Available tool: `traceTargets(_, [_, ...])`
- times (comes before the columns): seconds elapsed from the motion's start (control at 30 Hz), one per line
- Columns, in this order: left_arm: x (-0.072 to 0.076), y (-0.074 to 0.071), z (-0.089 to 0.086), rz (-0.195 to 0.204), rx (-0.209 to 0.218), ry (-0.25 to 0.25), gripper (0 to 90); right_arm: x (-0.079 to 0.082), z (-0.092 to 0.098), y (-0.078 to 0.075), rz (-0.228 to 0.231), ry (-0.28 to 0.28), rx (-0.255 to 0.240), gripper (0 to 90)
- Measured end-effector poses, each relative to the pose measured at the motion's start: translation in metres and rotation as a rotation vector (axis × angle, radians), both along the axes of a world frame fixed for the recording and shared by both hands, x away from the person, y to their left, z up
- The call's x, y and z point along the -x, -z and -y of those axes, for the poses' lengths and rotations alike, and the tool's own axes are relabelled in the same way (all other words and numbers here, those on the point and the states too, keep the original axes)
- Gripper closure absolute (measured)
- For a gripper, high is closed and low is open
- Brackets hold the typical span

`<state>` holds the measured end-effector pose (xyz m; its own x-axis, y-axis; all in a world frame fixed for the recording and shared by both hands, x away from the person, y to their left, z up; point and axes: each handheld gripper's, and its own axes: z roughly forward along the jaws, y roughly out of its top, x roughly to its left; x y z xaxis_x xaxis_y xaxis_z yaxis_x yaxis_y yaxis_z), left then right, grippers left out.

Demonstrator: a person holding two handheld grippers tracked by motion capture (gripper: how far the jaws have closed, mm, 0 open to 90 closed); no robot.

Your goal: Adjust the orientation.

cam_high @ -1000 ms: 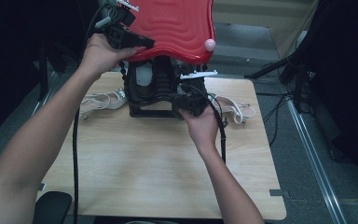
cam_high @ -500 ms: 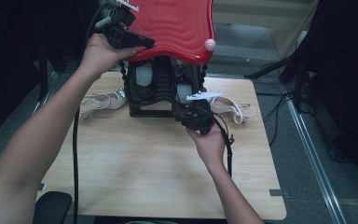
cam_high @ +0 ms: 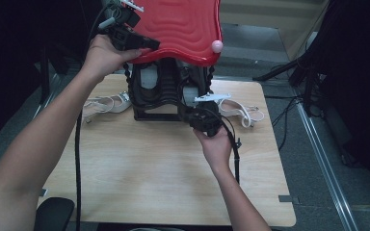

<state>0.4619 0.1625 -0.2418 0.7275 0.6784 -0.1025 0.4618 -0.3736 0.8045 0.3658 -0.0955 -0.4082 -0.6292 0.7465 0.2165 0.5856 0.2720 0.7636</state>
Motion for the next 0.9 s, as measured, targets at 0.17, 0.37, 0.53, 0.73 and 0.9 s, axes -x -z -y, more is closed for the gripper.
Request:
traceTargets(0.17, [0.000,0.000,0.000,0.003,-0.001,0.001,90.0,-0.004,-0.003,0.000,0.003,-0.005,-0.012,90.0])
traceTargets(0.37, [0.000,0.000,0.000,0.002,-0.004,0.001,90.0,-0.007,-0.001,0.000,0.011,-0.009,-0.014,90.0])
traceTargets(0.53, [0.000,0.000,0.000,0.002,-0.005,0.001,90.0,-0.016,0.000,-0.003,0.023,0.008,-0.010,90.0])
traceTargets(0.73, [0.000,0.000,0.000,0.007,-0.006,0.003,90.0,-0.031,0.003,-0.008,0.024,0.048,-0.027,90.0])
traceTargets(0.9, [0.000,0.000,0.000,0.006,-0.006,0.003,90.0,-0.041,-0.001,-0.011,0.022,0.059,-0.022,90.0])
